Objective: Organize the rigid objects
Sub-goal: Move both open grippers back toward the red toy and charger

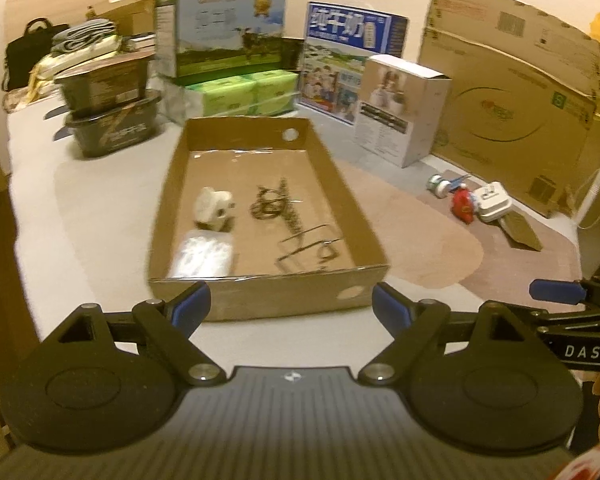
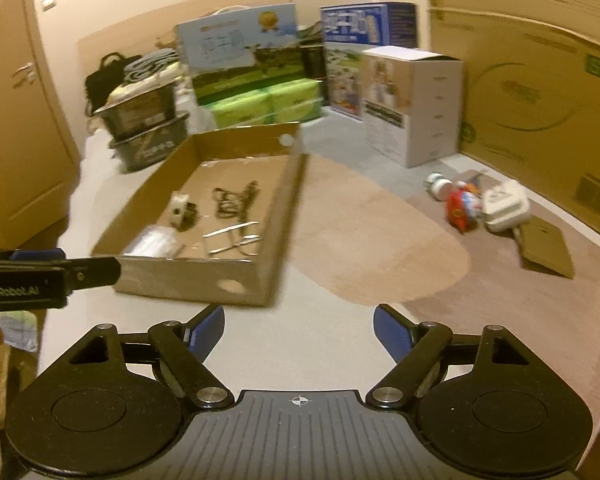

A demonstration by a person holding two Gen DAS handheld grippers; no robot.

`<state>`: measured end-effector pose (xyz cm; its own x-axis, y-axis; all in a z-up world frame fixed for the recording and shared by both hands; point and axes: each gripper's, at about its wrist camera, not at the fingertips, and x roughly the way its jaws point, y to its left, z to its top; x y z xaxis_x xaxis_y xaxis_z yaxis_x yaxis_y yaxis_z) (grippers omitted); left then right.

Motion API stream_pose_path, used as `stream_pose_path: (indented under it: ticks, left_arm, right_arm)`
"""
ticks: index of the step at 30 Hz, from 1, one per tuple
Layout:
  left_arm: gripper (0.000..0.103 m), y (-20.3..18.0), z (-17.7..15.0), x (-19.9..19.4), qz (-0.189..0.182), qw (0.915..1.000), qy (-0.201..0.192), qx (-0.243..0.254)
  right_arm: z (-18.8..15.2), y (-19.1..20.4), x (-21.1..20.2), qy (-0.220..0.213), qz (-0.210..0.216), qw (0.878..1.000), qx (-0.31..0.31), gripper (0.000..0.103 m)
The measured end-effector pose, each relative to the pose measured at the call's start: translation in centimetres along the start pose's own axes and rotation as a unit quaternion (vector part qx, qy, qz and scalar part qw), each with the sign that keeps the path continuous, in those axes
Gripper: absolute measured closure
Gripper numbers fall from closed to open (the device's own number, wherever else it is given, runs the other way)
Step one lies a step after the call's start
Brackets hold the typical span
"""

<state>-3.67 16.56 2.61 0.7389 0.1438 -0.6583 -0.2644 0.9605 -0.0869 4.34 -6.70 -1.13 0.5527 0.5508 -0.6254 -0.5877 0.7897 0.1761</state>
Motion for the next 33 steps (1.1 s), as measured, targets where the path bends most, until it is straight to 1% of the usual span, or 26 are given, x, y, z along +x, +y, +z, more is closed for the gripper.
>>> stream_pose_path:
  ticks: [10,17,23,33]
  left_arm:
    - [0.017,-5.9,1.6,2.6,-0.054,0.9981,0.001,0.03]
    - [0.017,-9.5,2.8,4.9,-0.08,0.9955,0.005,0.05]
    - [0.017,-12.2,3.9,7.2,-0.094,0.9934,0.009,0.065]
    - [0.017,-15.5,5.6,12.1,-0.104,0.9914,0.022,0.077]
  right_arm:
    - [-0.5,-7.7,-2.3,-0.014,-0.071,0.995,0.068,0.021]
    - [-0.6,-12.1,-3.2,-0.022,-0.105,0.989,0.102,0.02]
    - [-0.5,-15.3,-3.1,-0.026,-0.119,0.985,0.12,0.02]
    - [1.0,-20.2,-1.2,-0.029,-0.121,0.982,0.141,0.02]
